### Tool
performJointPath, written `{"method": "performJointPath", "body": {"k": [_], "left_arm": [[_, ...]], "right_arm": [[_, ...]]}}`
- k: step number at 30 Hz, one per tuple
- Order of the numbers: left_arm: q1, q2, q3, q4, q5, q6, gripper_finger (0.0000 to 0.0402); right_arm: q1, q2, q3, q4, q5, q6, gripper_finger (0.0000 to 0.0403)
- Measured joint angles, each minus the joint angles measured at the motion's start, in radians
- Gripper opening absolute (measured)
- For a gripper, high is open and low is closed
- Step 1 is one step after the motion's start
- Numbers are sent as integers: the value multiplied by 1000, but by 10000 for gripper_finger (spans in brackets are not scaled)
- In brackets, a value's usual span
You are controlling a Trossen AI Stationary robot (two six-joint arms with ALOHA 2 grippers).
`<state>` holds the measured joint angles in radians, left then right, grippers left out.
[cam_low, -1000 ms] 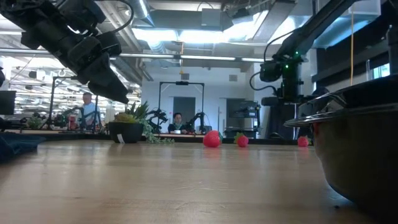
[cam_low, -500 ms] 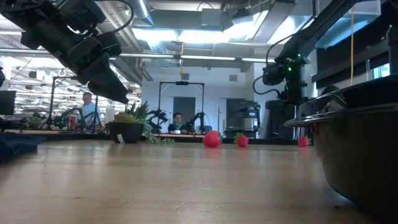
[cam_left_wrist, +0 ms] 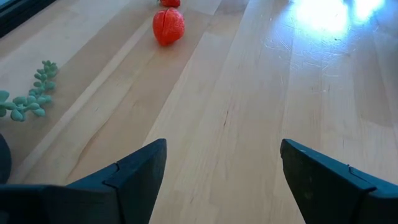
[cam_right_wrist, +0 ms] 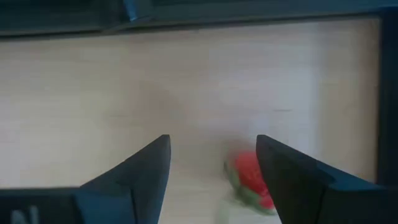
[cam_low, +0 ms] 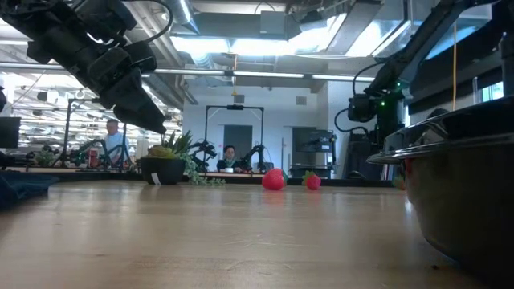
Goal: Pick and placing Produce into tupperware
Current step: Put the small red strawberry into the black container
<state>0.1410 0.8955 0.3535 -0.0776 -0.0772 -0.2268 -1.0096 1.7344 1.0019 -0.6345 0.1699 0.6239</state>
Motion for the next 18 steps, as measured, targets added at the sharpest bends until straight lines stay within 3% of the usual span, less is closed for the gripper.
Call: {"method": "performJointPath", "body": {"k": [18], "left_arm": [[0,0,0,0,0,1,303]], "right_arm": [[-2,0,0,-62,-6,-107,239]]}}
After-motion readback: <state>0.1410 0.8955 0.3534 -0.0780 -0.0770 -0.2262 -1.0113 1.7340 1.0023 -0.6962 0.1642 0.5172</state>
